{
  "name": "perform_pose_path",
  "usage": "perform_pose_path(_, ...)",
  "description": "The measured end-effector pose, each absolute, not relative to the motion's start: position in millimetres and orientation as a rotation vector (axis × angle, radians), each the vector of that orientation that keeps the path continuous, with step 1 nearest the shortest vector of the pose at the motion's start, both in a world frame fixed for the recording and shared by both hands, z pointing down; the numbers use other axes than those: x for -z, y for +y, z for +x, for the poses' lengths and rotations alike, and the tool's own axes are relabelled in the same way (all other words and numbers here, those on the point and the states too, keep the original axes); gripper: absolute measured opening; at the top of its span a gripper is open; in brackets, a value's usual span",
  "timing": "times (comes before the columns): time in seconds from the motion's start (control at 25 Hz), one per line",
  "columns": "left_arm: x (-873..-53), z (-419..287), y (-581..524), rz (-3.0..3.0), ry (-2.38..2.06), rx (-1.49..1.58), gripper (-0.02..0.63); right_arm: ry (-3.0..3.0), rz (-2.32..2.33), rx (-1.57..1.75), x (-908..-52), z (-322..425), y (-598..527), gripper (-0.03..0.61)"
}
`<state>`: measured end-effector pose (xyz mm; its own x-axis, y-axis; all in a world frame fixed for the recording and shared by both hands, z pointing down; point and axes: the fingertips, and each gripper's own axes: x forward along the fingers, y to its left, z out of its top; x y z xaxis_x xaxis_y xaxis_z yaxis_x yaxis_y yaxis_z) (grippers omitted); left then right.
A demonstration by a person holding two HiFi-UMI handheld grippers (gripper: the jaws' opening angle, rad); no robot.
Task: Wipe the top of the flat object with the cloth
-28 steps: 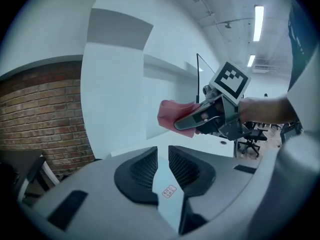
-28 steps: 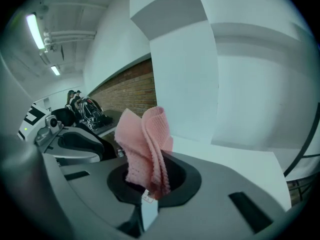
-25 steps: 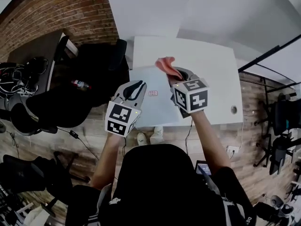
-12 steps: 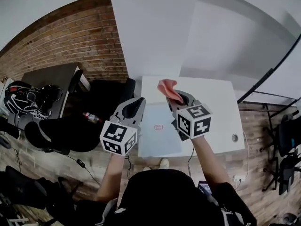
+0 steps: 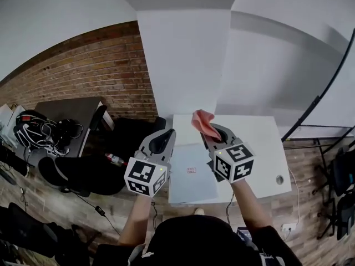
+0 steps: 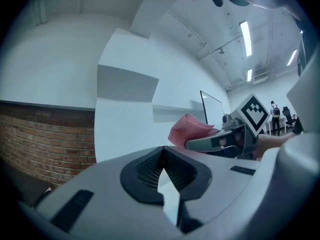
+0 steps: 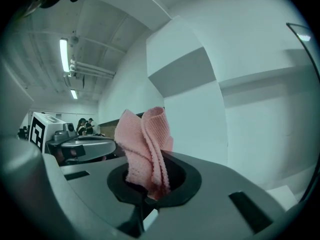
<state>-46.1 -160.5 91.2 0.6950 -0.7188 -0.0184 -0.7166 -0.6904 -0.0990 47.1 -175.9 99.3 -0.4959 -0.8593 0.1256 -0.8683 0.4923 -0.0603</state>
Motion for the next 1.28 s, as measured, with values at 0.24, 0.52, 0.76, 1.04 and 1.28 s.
perform_pose_path(0.24,-86.2,-43.7,-155.8,-2.798,1.185,-0.001,0.012,-2.682,1.530,-0.138,-91.9,37.6,-170.7,0.044)
perform_pose_path(0.52,-76.6,-39.7,-155.0,-2.792,1.180,-0.034,0.012,-2.687,1.516,-0.084,-82.2,32.1,-168.5,0.044)
perform_pose_path(0.76,-74.3,-38.8,-154.4,-2.795,1.164,-0.035,0.011,-2.683,1.530,-0.083,-81.8,33.5,-168.4,0.044)
perform_pose_path(1.04,-70.6,-36.2,-156.6,-2.795,1.154,-0.045,0.011,-2.680,1.543,-0.098,-83.3,37.4,-169.6,0.044)
perform_pose_path(1.28,-71.4,-34.6,-160.4,-2.798,1.142,-0.051,0.011,-2.679,1.544,-0.105,-86.5,37.8,-174.5,0.044)
